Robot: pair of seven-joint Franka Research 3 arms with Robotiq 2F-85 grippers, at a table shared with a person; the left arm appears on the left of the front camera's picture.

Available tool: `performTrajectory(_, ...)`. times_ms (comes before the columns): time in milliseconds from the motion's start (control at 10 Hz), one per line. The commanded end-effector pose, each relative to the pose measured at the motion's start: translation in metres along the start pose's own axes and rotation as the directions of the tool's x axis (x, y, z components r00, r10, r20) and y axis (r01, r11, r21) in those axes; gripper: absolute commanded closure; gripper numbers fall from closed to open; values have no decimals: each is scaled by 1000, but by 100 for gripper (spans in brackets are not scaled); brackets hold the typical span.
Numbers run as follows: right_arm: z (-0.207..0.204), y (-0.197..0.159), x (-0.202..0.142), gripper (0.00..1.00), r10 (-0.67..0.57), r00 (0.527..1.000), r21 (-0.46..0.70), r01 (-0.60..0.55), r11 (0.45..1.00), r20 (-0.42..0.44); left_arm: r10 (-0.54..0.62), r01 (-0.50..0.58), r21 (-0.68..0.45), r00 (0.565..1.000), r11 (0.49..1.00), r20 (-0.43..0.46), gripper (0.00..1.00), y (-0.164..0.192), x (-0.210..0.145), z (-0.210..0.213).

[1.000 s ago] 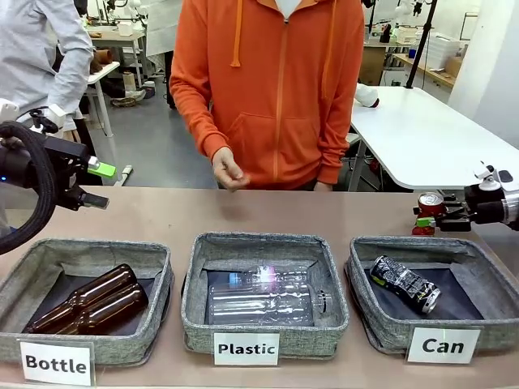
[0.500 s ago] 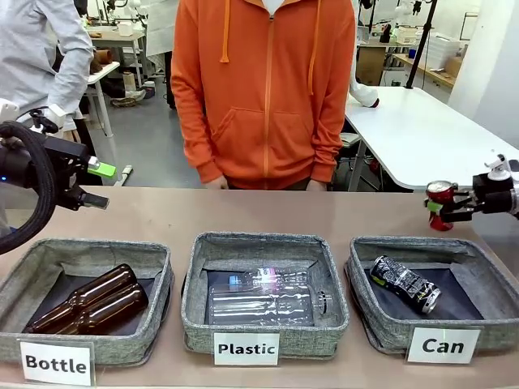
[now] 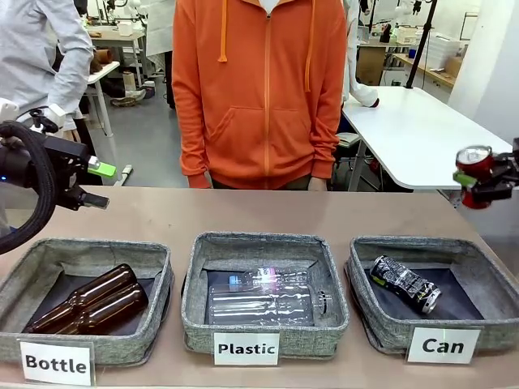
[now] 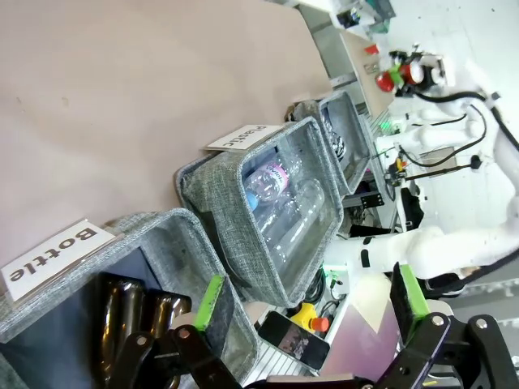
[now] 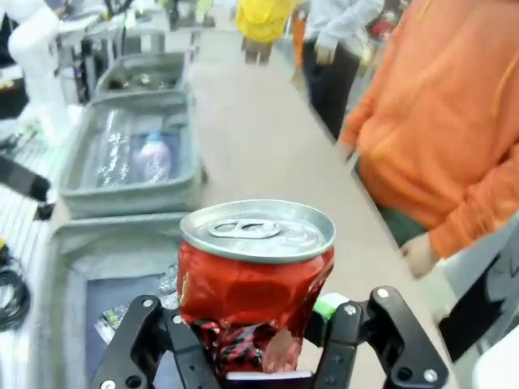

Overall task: Sort the can waste into the basket.
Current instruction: Pick up the can waste from the table and place it in the right Fabric basket.

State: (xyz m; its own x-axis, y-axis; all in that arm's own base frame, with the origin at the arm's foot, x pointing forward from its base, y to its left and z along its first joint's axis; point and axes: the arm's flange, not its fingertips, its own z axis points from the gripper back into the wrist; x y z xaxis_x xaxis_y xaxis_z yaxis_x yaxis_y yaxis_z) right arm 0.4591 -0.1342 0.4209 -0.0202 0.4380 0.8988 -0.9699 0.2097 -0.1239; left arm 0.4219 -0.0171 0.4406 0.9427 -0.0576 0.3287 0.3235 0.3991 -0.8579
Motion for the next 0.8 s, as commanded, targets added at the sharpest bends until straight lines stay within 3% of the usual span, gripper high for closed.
performTrajectory(0, -26, 35, 13, 100, -121, 967, 43, 134, 990, -225, -16, 16, 0, 1000, 1000, -4, 0, 0, -2, 1)
performTrajectory(300, -64, 74, 14, 100, -87, 878, 162, 183, 970, -470, -16, 16, 0, 1000, 1000, -4, 0, 0, -2, 1)
performTrajectory(700, -71, 84, 5, 100, -45, 833, 223, 200, 954, -551, -16, 16, 0, 1000, 1000, -4, 0, 0, -2, 1)
